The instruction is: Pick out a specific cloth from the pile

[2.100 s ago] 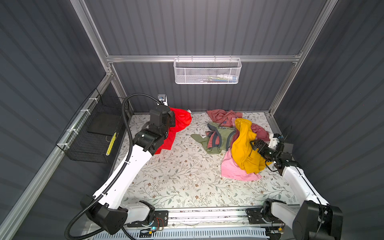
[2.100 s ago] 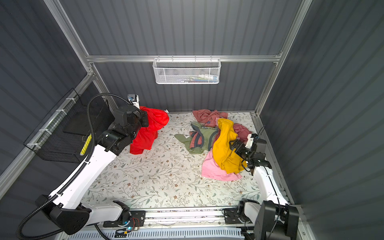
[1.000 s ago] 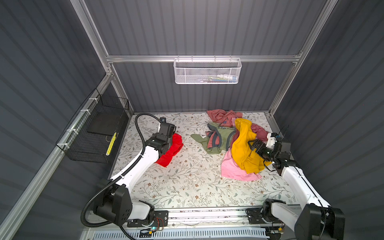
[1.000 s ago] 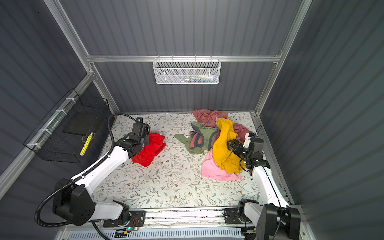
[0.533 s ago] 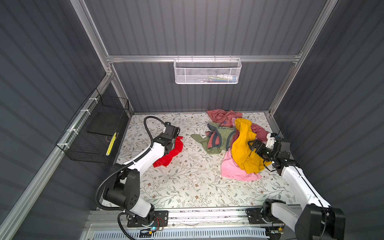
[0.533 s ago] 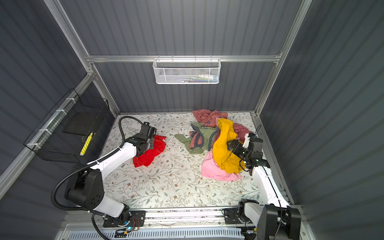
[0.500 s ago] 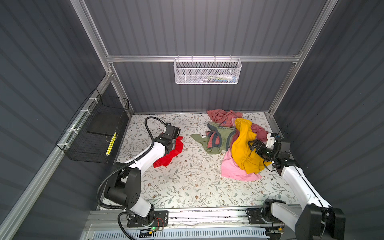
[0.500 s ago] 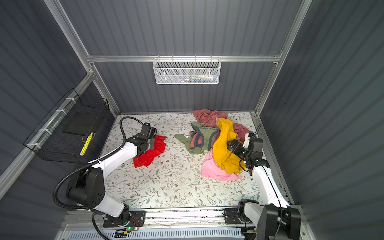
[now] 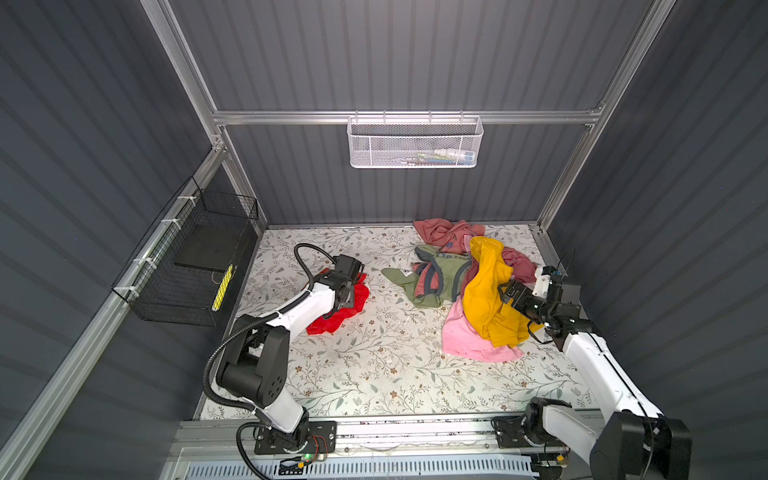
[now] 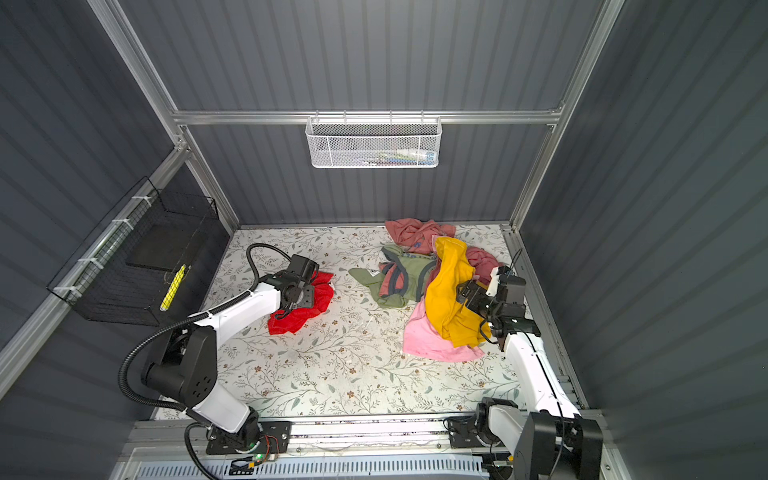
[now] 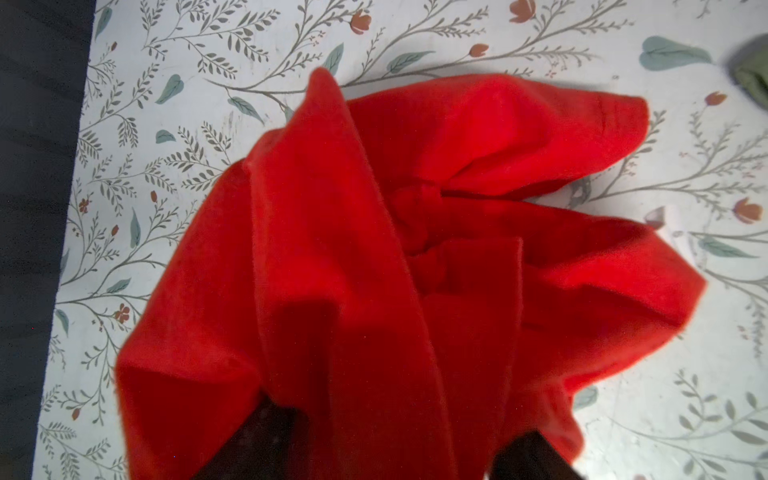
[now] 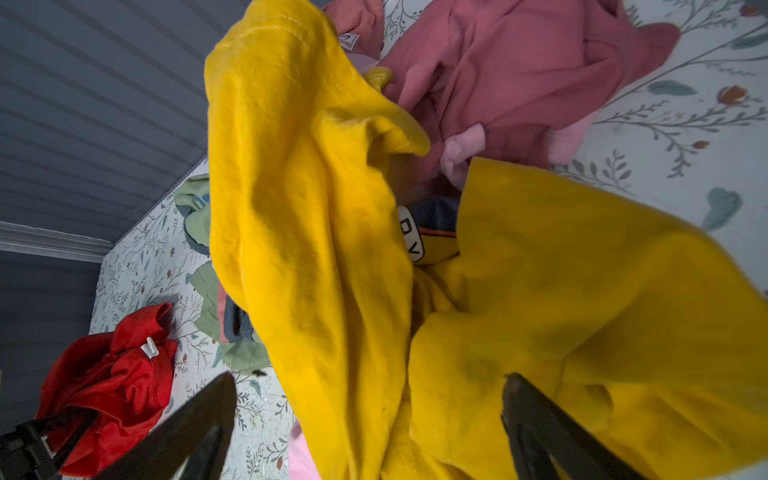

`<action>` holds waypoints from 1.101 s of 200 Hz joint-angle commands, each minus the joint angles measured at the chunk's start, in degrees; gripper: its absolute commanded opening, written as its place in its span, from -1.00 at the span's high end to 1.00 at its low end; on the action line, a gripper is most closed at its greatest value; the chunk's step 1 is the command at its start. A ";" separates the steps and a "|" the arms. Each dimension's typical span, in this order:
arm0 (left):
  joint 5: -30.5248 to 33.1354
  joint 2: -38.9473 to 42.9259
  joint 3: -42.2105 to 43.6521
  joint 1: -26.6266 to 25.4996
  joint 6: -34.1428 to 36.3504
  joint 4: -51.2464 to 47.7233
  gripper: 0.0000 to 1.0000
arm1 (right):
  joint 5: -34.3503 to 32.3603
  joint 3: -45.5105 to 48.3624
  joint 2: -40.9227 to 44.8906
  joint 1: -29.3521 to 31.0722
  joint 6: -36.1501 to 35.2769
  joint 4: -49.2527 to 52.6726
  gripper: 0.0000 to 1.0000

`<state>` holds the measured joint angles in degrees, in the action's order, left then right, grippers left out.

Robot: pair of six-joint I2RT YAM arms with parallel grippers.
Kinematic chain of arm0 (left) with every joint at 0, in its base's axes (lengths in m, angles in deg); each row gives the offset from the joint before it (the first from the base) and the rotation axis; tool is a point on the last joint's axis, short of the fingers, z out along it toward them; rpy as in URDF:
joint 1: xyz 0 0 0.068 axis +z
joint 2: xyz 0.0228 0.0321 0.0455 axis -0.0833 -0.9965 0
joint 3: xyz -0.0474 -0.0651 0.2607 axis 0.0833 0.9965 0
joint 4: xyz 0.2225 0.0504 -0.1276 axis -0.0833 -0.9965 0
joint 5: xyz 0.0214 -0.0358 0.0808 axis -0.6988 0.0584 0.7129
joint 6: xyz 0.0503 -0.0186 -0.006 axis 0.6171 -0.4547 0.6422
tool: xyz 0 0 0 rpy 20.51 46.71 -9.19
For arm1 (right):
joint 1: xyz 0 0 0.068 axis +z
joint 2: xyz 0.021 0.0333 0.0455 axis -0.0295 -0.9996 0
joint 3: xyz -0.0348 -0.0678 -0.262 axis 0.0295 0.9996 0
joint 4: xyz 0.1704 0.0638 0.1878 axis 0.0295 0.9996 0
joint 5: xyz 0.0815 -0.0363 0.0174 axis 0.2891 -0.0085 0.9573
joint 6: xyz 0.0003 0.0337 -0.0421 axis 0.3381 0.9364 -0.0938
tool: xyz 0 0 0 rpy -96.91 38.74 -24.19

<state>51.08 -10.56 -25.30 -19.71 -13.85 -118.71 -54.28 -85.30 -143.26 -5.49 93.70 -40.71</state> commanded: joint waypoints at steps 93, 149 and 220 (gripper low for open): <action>3.47 8.39 -6.70 -4.99 4.74 -4.00 -0.90 | -2.50 -3.10 2.19 0.22 -2.27 2.53 -0.98; -6.81 -3.95 -11.11 -1.63 9.61 -2.98 -0.99 | -3.84 -3.57 4.09 0.24 -3.53 4.70 -0.98; -8.74 -20.33 -15.81 -0.44 6.80 -5.98 -0.96 | -4.84 -4.00 5.26 0.26 -4.63 6.63 -0.98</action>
<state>44.46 -27.17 -39.44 -20.87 -6.13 -121.96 -58.09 -87.72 -138.58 -5.49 90.21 -35.81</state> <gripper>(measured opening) 0.985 0.991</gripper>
